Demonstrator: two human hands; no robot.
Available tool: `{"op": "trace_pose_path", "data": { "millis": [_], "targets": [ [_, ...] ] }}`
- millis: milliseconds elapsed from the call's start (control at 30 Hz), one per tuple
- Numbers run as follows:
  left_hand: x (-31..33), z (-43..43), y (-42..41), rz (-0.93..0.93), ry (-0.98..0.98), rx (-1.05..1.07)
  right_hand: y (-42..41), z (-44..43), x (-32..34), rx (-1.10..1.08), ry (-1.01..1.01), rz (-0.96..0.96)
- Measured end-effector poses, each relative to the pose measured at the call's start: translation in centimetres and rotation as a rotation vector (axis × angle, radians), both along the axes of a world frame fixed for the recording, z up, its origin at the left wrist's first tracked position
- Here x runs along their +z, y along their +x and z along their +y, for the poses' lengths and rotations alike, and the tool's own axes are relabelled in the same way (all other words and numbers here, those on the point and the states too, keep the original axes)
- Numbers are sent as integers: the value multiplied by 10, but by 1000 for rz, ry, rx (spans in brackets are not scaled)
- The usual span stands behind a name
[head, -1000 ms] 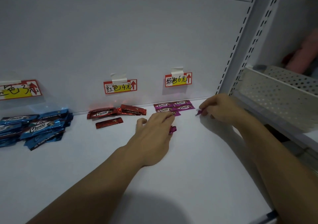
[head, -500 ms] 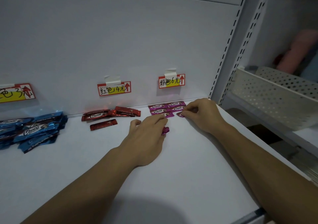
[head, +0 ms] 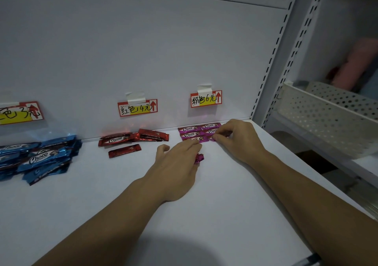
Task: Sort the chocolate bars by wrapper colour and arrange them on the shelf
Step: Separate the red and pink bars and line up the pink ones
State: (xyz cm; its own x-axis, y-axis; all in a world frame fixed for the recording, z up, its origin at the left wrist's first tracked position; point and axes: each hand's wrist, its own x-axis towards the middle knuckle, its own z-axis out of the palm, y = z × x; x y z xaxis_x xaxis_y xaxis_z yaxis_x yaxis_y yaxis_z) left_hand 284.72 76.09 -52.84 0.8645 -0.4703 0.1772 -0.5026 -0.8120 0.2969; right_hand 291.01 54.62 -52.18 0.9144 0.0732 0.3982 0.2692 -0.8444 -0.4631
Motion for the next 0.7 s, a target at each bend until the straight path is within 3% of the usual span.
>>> {"op": "trace_pose_path", "data": {
  "millis": [333, 500, 633, 700],
  "targets": [
    [-1, 0, -2, 6, -48, -4, 1, 2, -1, -9, -14, -38],
    [6, 2, -4, -102, -308, -26, 4, -17, 15, -154, 346, -170],
    [9, 4, -3, -77, -460, 74, 5, -14, 6, -133, 184, -53],
    [9, 5, -3, -72, -515, 104, 6, -11, 4, -155, 203, -40]
  ]
}}
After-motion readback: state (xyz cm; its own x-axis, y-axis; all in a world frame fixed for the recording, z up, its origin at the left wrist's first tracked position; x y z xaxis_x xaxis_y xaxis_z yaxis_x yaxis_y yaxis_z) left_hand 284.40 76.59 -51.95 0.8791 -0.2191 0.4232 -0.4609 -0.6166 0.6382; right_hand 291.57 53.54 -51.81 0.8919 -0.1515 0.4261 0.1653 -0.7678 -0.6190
